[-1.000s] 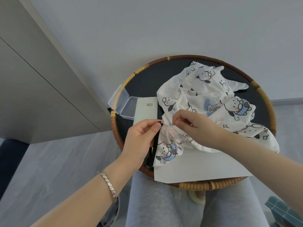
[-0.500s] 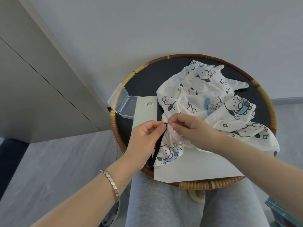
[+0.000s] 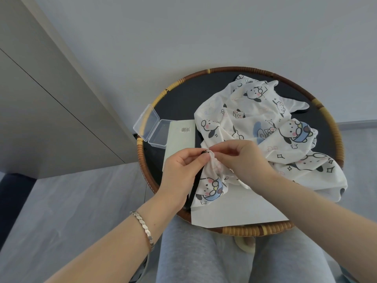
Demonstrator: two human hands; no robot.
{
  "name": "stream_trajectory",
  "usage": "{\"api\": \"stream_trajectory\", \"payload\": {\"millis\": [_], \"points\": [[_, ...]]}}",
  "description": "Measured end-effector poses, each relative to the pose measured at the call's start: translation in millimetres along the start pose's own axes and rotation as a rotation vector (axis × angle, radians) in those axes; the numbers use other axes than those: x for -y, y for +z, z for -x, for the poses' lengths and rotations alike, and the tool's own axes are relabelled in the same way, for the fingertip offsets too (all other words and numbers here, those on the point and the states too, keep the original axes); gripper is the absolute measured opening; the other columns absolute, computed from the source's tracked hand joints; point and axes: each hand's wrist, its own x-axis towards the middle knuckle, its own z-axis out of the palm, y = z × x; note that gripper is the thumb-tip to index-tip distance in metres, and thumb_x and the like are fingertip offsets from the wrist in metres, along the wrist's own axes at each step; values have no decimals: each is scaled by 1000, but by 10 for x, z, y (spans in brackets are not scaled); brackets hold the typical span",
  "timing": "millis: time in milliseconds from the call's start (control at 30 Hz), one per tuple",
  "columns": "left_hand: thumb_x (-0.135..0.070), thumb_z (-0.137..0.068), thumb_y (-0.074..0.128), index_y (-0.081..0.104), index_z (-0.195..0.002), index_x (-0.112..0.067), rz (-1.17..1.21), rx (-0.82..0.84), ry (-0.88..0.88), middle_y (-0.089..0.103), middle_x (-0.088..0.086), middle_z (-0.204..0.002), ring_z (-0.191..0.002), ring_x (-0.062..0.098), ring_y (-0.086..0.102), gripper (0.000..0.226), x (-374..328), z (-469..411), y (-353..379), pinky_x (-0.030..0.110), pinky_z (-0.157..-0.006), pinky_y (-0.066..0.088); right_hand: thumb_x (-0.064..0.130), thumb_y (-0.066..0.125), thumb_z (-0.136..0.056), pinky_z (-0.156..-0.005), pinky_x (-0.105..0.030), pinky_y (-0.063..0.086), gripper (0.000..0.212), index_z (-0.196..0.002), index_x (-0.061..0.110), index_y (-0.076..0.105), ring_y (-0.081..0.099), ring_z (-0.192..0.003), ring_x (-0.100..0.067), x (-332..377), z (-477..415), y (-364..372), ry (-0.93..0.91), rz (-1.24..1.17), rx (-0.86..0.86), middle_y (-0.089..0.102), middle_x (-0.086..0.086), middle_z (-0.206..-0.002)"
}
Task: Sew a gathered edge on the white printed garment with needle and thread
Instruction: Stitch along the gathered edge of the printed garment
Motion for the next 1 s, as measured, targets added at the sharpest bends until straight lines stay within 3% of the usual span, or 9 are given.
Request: {"api": "stream_trajectory", "payload": {"millis": [167, 367, 500, 600, 700, 767, 833, 933, 1000], "points": [[-8, -78, 70, 68, -80, -16, -17, -82, -62, 73, 3, -73, -74, 19, 69, 9, 1, -55, 20, 34, -74, 55, 15, 64, -85, -74, -18, 53, 17, -81, 32, 67, 66, -77, -8, 62, 66, 19, -64, 13, 35, 71, 6, -82], [-17, -77, 73, 68, -87, -17, -154, -56, -128, 71, -3, -73, -60, 1, 66, 11, -21, -67, 50, 12, -50, 46, 13, 66, -83, -69, -5, 45, 22, -72, 31, 67, 61, -71, 9, 35, 35, 49, -69, 10, -47, 68, 15, -73], [-16, -80, 71, 70, -87, -15, -271, -166, -91, 70, 1, -82, -74, 10, 66, 8, 11, -140, 24, 19, -66, 51, 9, 53, -91, -79, -13, 50, 18, -80, 20, 62, 66, -78, -3, 191, 44, 79, -129, -351, -73, 70, 8, -73], [-18, -84, 65, 65, -89, -14, -363, -254, 4, 65, -7, -78, -74, 5, 61, 6, 20, -174, 3, 11, -64, 46, 11, 46, -95, -48, -23, 44, 18, -80, 16, 54, 45, -42, -11, 295, 42, -15, -84, -490, 42, 49, 4, -49], [-19, -88, 59, 57, -91, -17, -432, -312, 58, 56, -15, -75, -69, -2, 53, 3, 5, -187, -23, -1, -54, 39, 19, 45, -96, -43, -18, 26, 15, -85, 21, 55, 29, -40, -7, 216, -2, -202, -162, 135, 26, 36, 7, -49], [-19, -90, 57, 55, -93, -18, -443, -336, 74, 54, -16, -76, -69, -3, 51, 4, 3, -196, -49, -5, -53, 37, 22, 41, -98, -48, -19, 34, 15, -97, 20, 56, 44, -48, -6, 94, -77, -372, -195, 708, 21, 47, 5, -56], [-19, -90, 57, 56, -94, -17, -447, -349, 83, 53, -16, -76, -69, -3, 50, 5, 6, -196, -67, -6, -53, 35, 13, 36, -97, -57, -28, 41, 21, -112, 17, 51, 54, -67, -21, -42, -194, -589, -26, 1126, -17, 55, -5, -74], [-18, -90, 57, 55, -94, -17, -443, -352, 86, 53, -16, -75, -69, -3, 50, 4, 16, -181, -78, -6, -54, 35, -3, 33, -89, -62, -33, 42, 40, -121, 17, 47, 49, -77, -27, -162, -314, -858, 247, 1257, -132, 54, -11, -90], [-19, -90, 57, 55, -94, -17, -445, -341, 92, 53, -16, -76, -69, -3, 50, 5, 16, -171, -75, -6, -54, 35, 1, 35, -91, -72, -35, 41, 34, -120, 13, 49, 44, -82, -26, -147, -376, -906, 254, 1137, -223, 54, -13, -101]]}}
